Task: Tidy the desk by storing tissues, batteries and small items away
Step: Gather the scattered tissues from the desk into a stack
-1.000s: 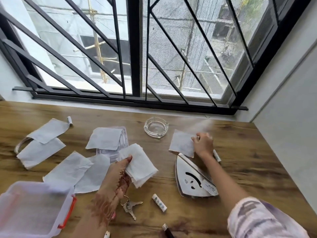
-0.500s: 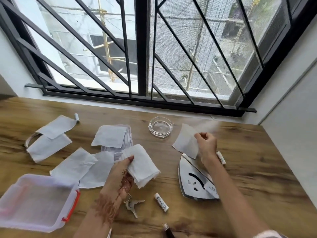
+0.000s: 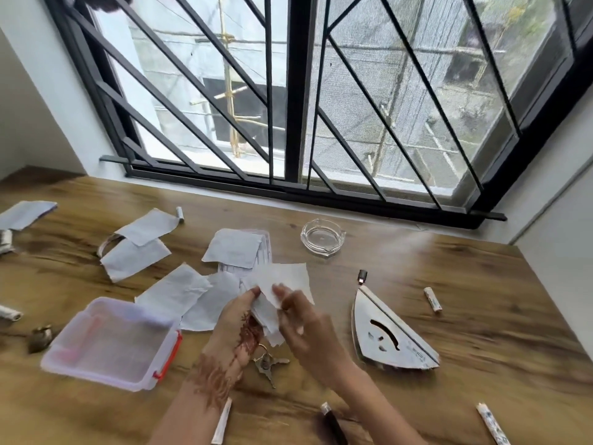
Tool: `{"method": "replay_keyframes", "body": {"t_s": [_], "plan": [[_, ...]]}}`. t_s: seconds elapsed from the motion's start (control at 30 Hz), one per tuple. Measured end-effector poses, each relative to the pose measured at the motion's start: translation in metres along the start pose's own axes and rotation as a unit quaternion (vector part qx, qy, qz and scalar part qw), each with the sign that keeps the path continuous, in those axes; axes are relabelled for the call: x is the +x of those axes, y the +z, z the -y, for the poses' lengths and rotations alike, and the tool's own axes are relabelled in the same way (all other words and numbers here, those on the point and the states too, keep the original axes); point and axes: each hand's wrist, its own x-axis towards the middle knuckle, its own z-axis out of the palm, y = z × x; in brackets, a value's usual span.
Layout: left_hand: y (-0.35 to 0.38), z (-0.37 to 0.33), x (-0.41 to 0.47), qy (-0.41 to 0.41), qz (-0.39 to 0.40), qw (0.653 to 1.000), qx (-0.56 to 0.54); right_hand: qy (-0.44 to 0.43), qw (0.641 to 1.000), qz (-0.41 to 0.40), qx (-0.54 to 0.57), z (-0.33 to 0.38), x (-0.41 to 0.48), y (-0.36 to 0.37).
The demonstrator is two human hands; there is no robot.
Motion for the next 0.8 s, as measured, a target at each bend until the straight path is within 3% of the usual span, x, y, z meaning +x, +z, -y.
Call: {"method": "replay_keyframes", "body": {"t_s": [0.23, 0.43, 0.53, 0.63, 0.7, 0.8], "plan": [[-0.013, -0.004, -0.019, 0.010, 0.005, 1.000, 0.027, -0.093, 0.990, 0.056, -0.092, 0.005, -0.007, 0.015], [-0.047, -0.027, -0.026, 0.005, 0.041, 0.991, 0.126, -0.139, 0.981, 0.086, -0.108, 0.021, 0.004, 0.036], [-0.060, -0.041, -0.023, 0.053, -0.045, 0.993, 0.092, -0.130, 0.983, 0.109, -0.069, 0.037, 0.017, 0.048], [-0.075, -0.060, -0.018, 0.080, -0.114, 0.986, 0.096, -0.074, 0.995, 0.061, 0.003, 0.050, 0.034, 0.062], [-0.087, -0.078, -0.017, 0.077, -0.110, 0.986, 0.101, -0.042, 0.998, -0.007, 0.041, 0.054, 0.048, 0.073], [-0.109, -0.107, -0.012, 0.083, -0.091, 0.990, 0.074, 0.007, 0.997, -0.072, -0.007, 0.049, 0.074, 0.092]]}}
